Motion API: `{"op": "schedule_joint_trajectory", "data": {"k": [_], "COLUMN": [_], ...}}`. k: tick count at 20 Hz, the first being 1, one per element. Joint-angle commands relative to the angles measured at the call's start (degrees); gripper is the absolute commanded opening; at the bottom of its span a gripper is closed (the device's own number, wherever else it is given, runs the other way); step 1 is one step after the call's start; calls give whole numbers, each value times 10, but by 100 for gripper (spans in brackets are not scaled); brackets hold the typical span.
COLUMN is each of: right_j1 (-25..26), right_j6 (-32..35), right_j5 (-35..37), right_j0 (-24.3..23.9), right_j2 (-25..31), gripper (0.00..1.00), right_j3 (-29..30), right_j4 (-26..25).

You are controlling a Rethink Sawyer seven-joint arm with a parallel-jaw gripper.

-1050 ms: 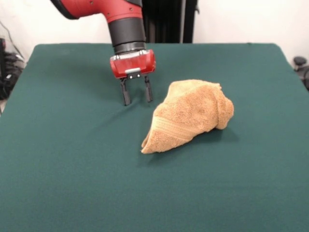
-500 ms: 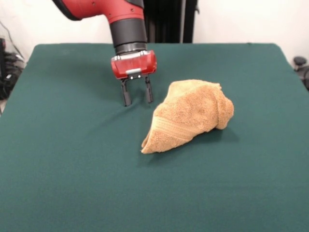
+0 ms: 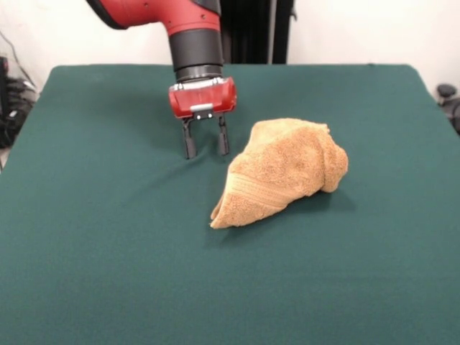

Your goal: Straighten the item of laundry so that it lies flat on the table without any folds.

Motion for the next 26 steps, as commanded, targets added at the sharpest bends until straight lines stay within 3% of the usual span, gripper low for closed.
{"op": "schedule_joint_trajectory", "data": {"k": [1,23,26], "right_j1": [95,105,99], "right_j6": [149,158,153], "right_j5": [12,-25,-35], "right_j0": [70,100,118], "right_j2": [70,61,44], "gripper": [100,100,100], "right_j3": [-20,-19,-14], "right_j4": [52,93,120]}}
